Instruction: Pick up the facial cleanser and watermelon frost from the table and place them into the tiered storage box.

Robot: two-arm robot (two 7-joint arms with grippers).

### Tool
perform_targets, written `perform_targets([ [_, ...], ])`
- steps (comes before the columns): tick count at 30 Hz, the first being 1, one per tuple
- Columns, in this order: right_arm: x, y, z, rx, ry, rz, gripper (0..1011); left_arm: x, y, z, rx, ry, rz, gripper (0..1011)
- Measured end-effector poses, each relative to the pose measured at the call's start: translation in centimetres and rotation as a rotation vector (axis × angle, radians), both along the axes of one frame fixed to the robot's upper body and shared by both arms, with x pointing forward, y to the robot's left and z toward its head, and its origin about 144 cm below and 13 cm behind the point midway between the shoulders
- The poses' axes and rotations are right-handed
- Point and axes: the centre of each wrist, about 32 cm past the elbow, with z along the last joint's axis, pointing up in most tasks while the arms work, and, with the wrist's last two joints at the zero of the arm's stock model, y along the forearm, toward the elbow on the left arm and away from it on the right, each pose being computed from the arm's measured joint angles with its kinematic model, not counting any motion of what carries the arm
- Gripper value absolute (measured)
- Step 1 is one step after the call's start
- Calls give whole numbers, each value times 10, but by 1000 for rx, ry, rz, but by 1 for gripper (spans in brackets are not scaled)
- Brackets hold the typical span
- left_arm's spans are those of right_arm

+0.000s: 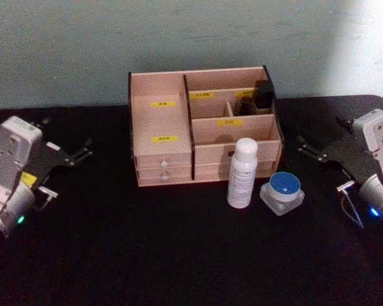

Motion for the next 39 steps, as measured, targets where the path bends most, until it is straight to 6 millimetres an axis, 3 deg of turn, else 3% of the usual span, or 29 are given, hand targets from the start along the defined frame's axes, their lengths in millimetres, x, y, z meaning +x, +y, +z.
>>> perform_targets([
  [39,0,0,0,0,0,0,1002,0,0,0,0,0,0,1001],
])
